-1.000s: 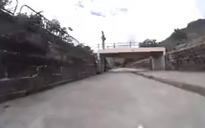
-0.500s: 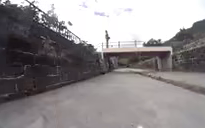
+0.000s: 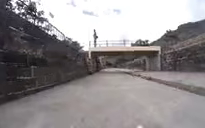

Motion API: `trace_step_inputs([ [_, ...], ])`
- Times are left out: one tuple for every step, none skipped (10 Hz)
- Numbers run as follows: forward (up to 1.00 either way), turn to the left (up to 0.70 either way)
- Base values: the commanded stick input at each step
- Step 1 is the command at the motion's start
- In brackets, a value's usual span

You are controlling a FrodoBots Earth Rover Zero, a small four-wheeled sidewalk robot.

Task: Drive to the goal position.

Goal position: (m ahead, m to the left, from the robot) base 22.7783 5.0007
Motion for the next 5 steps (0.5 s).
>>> trace_step_inputs([
  [1.00, 0.00],
  [1.00, 0.00],
  [1.00, 0.00],
  [1.00, 0.00],
  [1.00, 0.00],
])
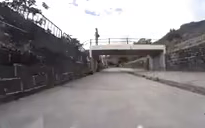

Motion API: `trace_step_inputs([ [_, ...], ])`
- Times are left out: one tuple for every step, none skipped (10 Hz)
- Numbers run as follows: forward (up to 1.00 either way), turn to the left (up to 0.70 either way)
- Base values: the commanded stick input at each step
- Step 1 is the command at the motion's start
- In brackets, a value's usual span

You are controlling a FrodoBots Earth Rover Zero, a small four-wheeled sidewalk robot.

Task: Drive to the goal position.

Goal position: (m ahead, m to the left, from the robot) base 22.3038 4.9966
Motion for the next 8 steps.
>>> trace_step_inputs([
  [1.00, 0.00],
  [1.00, 0.00],
  [1.00, 0.00],
  [1.00, 0.00],
  [1.00, 0.00],
  [1.00, 0.00],
  [1.00, 0.00],
  [1.00, 0.00],
])
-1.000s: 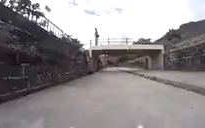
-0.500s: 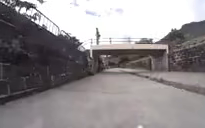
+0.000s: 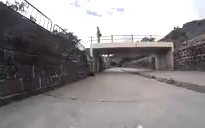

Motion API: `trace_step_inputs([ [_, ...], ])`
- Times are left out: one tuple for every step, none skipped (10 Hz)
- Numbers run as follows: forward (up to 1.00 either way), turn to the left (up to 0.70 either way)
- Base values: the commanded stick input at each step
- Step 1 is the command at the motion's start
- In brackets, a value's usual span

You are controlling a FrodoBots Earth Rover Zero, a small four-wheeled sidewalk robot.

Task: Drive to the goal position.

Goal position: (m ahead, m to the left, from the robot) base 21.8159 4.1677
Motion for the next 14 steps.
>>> trace_step_inputs([
  [1.00, 0.00],
  [1.00, 0.00],
  [1.00, 0.00],
  [1.00, 0.00],
  [1.00, 0.00],
  [1.00, 0.00],
  [1.00, 0.00],
  [1.00, 0.00],
  [1.00, 0.00],
  [1.00, -0.03],
  [1.00, -0.07],
  [1.00, -0.36],
  [1.00, -0.21],
  [1.00, -0.05],
])
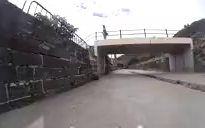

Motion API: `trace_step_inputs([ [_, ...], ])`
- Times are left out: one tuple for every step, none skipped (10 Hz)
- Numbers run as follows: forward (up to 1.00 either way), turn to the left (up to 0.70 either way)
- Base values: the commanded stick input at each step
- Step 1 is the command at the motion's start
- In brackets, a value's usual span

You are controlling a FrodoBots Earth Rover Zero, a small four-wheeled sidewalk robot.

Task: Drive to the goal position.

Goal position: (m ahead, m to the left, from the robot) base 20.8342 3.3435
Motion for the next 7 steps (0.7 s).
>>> trace_step_inputs([
  [1.00, 0.00],
  [1.00, 0.00],
  [1.00, 0.00],
  [1.00, -0.15],
  [1.00, -0.30],
  [1.00, -0.38],
  [1.00, -0.31],
])
